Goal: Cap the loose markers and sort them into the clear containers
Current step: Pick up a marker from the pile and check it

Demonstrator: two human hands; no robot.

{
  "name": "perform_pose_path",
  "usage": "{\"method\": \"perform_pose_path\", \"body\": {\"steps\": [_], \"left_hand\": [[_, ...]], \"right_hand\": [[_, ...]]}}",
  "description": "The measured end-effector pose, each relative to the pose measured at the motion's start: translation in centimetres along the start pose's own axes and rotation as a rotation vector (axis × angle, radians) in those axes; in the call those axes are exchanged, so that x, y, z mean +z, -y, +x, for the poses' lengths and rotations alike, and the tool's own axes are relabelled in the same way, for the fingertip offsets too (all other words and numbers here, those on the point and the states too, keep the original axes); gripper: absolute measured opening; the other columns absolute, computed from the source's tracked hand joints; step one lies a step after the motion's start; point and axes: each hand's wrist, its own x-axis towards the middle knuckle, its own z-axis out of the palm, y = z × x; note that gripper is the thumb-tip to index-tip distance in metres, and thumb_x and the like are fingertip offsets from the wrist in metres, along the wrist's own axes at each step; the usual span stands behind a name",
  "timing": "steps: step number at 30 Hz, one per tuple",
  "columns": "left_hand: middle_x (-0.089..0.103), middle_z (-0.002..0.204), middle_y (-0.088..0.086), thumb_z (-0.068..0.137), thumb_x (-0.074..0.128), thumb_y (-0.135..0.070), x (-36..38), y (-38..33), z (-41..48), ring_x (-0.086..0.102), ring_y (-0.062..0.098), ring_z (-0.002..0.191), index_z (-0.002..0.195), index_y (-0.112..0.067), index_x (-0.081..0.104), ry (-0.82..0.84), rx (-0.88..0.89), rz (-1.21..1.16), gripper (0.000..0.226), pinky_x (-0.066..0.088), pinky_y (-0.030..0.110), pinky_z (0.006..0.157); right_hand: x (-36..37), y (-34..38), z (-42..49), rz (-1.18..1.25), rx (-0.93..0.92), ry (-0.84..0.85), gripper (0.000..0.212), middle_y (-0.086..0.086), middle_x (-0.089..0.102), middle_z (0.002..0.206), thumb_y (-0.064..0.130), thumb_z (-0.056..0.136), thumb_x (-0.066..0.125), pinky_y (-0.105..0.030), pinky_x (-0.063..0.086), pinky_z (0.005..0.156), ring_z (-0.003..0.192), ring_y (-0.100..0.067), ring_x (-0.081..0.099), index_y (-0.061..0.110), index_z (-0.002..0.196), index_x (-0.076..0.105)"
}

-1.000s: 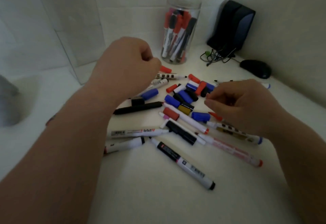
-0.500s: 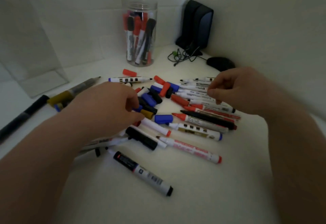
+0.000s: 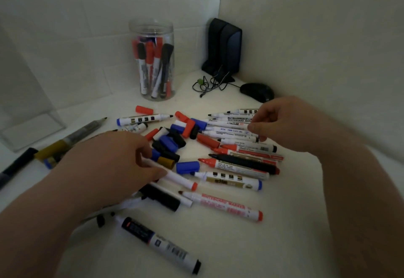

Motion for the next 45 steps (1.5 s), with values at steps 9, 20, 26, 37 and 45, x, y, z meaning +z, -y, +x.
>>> {"method": "perform_pose_path", "body": {"steps": [9, 20, 26, 37, 45], "left_hand": [[0.056, 0.087, -0.02, 0.084, 0.065, -0.06, 0.0, 0.1, -0.3, 0.053, -0.002, 0.075, 0.094, -0.047, 0.055, -0.092, 0.016, -0.051, 0.02, 0.036, 0.014, 0.059], [0.067, 0.089, -0.021, 0.073, 0.081, -0.046, 1.8, -2.3, -0.6, 0.059, -0.008, 0.062, 0.104, -0.04, 0.06, -0.39, 0.12, -0.727, 0.037, 0.044, 0.007, 0.056], [0.072, 0.089, -0.019, 0.077, 0.081, -0.041, 2.0, -2.3, -0.3, 0.057, -0.003, 0.052, 0.111, -0.035, 0.06, -0.414, 0.127, -0.824, 0.04, 0.045, 0.01, 0.054], [0.067, 0.086, -0.013, 0.101, 0.052, -0.024, 0.5, 0.6, 0.7, 0.058, 0.001, 0.071, 0.089, -0.034, 0.063, -0.739, -0.096, -0.878, 0.018, 0.042, 0.016, 0.061], [0.063, 0.081, -0.017, 0.1, 0.053, -0.025, 0.9, 0.5, 0.7, 0.057, -0.008, 0.077, 0.085, -0.039, 0.059, -0.698, -0.092, -0.793, 0.022, 0.036, 0.009, 0.062]], "right_hand": [[0.5, 1.0, -0.2, -0.009, -0.04, 0.043, 0.007, 0.008, 0.073, 0.074, 0.036, 0.087, 0.073, -0.029, 0.056, 0.069, 0.072, -0.009, 0.068, 0.03, 0.086, 0.07], [5.3, 5.6, -2.6, 0.063, -0.723, 0.039, 0.037, 0.022, 0.058, 0.092, 0.034, 0.081, 0.076, -0.018, 0.048, 0.069, 0.083, -0.006, 0.058, 0.04, 0.116, 0.064], [6.8, 6.0, -1.8, 0.064, -0.757, -0.105, 0.014, 0.012, 0.064, 0.085, 0.024, 0.087, 0.072, -0.029, 0.054, 0.066, 0.074, -0.006, 0.058, 0.023, 0.101, 0.074], [7.4, 5.5, 0.8, -0.138, -0.232, 0.0, 0.023, 0.011, 0.05, 0.1, 0.043, 0.085, 0.072, -0.017, 0.033, 0.068, 0.089, -0.005, 0.048, 0.041, 0.077, 0.05], [7.2, 5.6, 0.4, -0.157, -0.296, 0.067, 0.016, 0.017, 0.049, 0.098, 0.048, 0.084, 0.072, -0.022, 0.038, 0.077, 0.093, -0.004, 0.048, 0.042, 0.085, 0.058]]}}
